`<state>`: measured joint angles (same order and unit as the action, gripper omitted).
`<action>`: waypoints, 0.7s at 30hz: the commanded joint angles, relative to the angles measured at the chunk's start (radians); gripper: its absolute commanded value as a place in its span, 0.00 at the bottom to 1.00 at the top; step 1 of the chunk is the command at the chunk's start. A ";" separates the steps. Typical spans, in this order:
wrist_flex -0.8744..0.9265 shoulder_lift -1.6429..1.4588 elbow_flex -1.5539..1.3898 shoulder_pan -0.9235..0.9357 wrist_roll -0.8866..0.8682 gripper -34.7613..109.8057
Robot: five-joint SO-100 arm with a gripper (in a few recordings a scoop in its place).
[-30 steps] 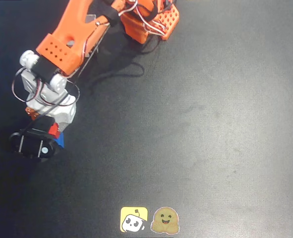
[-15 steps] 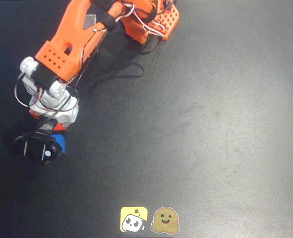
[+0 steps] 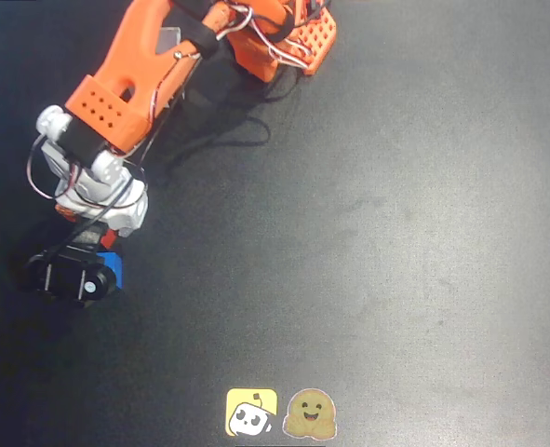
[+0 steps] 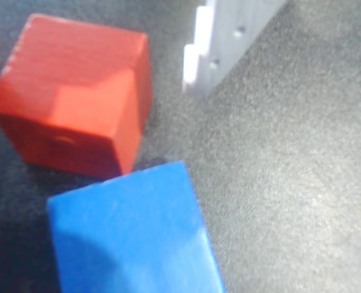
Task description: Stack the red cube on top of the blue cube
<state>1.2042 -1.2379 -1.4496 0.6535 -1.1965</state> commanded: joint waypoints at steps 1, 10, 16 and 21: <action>-0.005 -0.014 0.043 0.005 -0.002 0.40; -0.040 0.031 0.058 0.017 -0.002 0.31; -0.038 0.037 0.067 0.021 -0.002 0.24; 0.049 0.031 0.112 0.021 -0.002 0.24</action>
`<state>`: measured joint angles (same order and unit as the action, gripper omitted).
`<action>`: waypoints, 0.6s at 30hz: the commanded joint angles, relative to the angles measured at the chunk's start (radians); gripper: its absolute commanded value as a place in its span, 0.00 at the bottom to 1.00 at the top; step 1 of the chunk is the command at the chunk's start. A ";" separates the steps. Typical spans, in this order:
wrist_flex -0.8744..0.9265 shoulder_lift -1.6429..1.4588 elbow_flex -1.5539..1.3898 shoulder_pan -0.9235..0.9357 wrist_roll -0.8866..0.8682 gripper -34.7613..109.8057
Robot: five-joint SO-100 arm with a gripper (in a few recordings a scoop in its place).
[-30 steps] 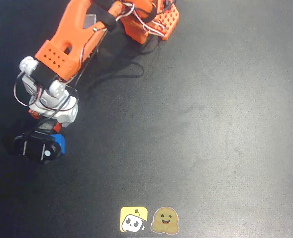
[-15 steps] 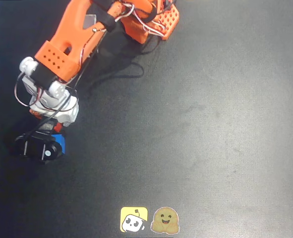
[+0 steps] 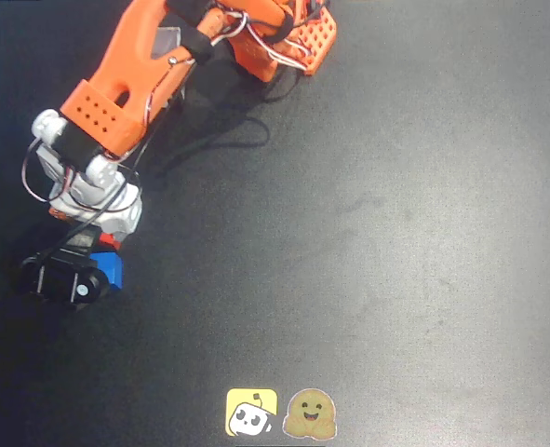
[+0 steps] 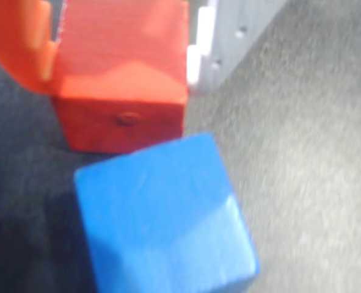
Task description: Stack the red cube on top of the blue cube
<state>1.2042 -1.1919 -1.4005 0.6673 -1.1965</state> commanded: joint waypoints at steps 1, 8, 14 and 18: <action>0.078 -0.023 0.078 0.008 -0.002 0.24; 0.195 -0.097 0.166 0.008 0.011 0.24; 0.192 -0.141 0.230 0.008 0.002 0.24; 0.193 -0.129 0.313 -0.003 -0.002 0.24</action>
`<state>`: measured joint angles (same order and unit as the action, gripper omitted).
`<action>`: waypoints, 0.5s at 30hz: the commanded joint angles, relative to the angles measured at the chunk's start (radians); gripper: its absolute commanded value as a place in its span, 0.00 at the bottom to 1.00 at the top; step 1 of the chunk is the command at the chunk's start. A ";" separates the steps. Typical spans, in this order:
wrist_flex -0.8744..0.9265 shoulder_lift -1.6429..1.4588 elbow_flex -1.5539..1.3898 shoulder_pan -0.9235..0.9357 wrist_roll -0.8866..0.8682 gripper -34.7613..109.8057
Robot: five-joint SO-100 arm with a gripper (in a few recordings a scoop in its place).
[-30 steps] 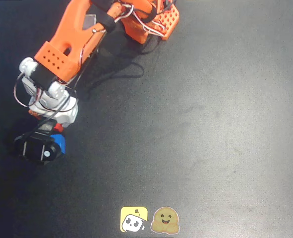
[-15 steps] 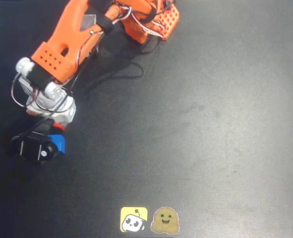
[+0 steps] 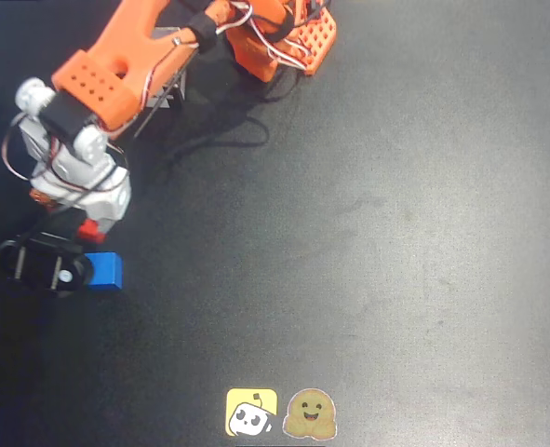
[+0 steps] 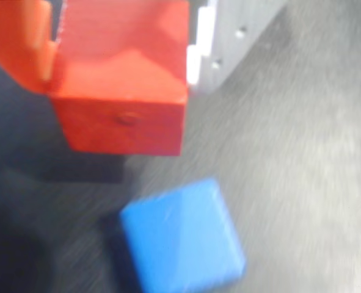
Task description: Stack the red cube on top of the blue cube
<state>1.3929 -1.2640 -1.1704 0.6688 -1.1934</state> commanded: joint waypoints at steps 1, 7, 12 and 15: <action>0.005 -0.043 0.107 -0.011 -0.005 0.24; 0.000 0.052 0.201 -0.049 -0.011 0.24; -0.011 0.112 0.239 -0.078 -0.028 0.24; -0.017 0.143 0.255 -0.084 -0.028 0.24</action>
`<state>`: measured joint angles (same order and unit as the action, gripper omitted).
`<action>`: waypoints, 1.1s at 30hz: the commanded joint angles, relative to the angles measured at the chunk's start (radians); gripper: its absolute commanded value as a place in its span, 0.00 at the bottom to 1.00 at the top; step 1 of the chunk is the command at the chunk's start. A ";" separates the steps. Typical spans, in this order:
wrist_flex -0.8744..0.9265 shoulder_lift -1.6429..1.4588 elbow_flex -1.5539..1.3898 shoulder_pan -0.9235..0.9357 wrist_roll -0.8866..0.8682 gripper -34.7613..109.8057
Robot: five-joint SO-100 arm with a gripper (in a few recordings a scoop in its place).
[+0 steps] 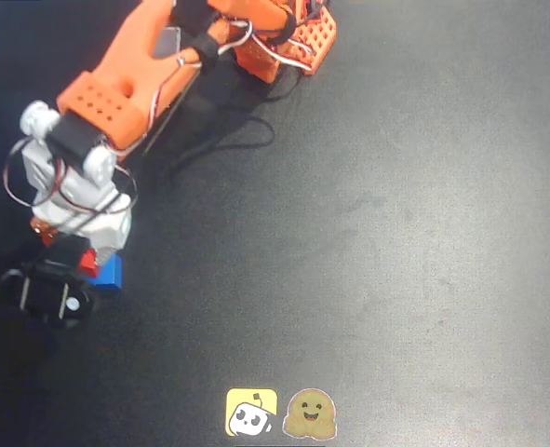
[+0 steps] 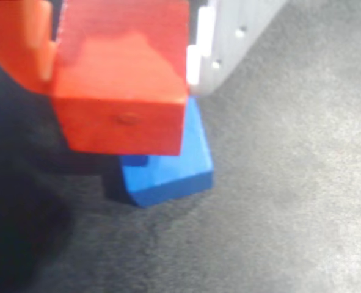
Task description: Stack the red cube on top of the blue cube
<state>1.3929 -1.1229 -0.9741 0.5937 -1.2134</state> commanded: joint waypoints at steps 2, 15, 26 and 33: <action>-0.017 0.014 0.067 -0.011 -0.006 0.24; -0.040 0.071 0.094 -0.017 -0.006 0.24; -0.025 0.084 0.084 -0.025 -0.006 0.24; -0.012 0.084 0.075 -0.032 -0.006 0.24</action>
<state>1.3744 -1.0278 -0.9281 0.5645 -1.2149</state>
